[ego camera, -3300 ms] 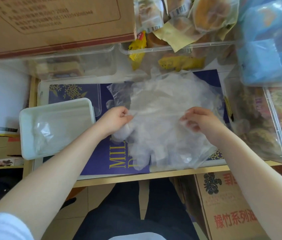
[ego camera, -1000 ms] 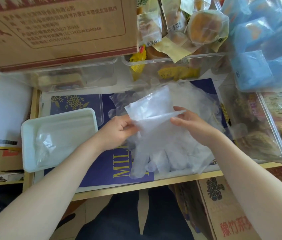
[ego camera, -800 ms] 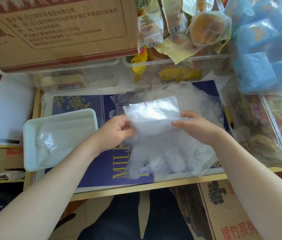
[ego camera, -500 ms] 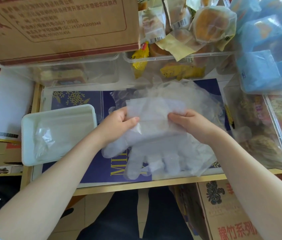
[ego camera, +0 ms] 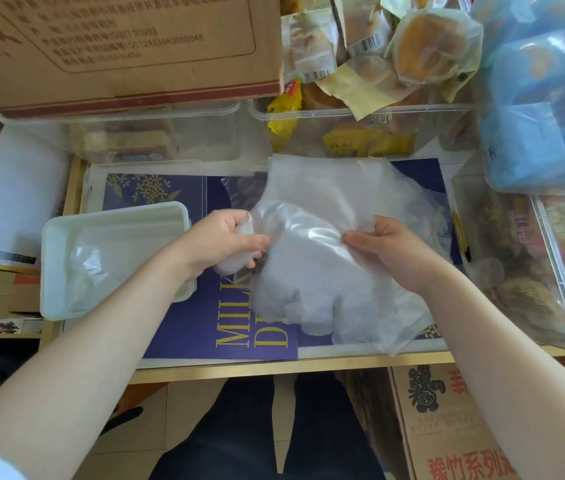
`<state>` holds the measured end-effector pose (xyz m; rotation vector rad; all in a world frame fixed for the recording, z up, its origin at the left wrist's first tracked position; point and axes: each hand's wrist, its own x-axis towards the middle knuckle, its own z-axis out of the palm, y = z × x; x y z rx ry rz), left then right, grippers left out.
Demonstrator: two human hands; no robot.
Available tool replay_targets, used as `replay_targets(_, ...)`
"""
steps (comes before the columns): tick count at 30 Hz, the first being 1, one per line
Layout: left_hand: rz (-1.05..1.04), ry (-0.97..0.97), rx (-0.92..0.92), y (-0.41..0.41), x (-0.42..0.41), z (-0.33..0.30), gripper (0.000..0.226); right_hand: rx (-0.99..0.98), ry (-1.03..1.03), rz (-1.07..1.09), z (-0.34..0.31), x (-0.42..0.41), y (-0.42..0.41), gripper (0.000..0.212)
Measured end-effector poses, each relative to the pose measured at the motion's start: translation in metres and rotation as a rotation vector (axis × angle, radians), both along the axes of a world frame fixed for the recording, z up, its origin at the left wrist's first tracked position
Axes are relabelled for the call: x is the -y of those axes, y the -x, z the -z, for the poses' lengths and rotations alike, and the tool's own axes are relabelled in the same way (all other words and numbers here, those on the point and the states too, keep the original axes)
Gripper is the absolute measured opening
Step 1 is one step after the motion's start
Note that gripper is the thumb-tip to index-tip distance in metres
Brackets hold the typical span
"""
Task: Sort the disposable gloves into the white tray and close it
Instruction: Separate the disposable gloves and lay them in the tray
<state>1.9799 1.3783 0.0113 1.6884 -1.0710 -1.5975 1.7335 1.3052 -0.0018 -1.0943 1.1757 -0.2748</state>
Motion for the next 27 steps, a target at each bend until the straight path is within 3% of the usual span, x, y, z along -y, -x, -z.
replay_targets(2, -0.029, 0.01, 0.025, -0.005, 0.004, 0.002, 0.006, 0.012, -0.034, -0.043, 0.0, -0.002, 0.003, 0.006)
replay_targets(4, -0.186, -0.002, -0.132, -0.006, 0.01, 0.004, 0.002, 0.009, -0.014, -0.048, 0.003, -0.004, 0.001, 0.01)
replay_targets(7, -0.449, -0.049, -0.645, -0.001, 0.015, 0.005, 0.053, 0.015, 0.015, 0.108, 0.006, -0.005, -0.006, 0.014)
replay_targets(8, -0.44, -0.058, -0.705, 0.002, 0.013, 0.007, 0.074, 0.02, 0.008, 0.155, 0.006, -0.004, -0.008, 0.018)
replay_targets(10, -0.335, -0.063, -0.627, 0.012, 0.007, 0.011, 0.087, 0.019, 0.004, 0.204, 0.006, -0.004, -0.009, 0.025)
replay_targets(13, -0.262, -0.054, -0.242, 0.03, 0.004, 0.011, 0.049, -0.001, 0.02, 0.167, 0.004, -0.007, -0.007, 0.026)
replay_targets(16, -0.33, -0.004, -0.078, 0.037, 0.008, 0.008, 0.031, 0.092, -0.022, 0.111, -0.001, -0.01, -0.001, 0.011)
replay_targets(21, -0.355, 0.069, -0.027, 0.037, 0.011, 0.007, 0.033, 0.114, 0.02, 0.092, -0.003, -0.013, 0.001, 0.022)
replay_targets(25, -0.437, 0.115, -0.204, 0.034, 0.018, 0.003, 0.019, 0.243, 0.104, 0.153, -0.006, -0.012, 0.005, 0.03)
replay_targets(27, -0.535, 0.093, -0.262, 0.033, 0.023, -0.001, 0.022, 0.223, 0.239, 0.012, -0.017, -0.014, 0.006, 0.019)
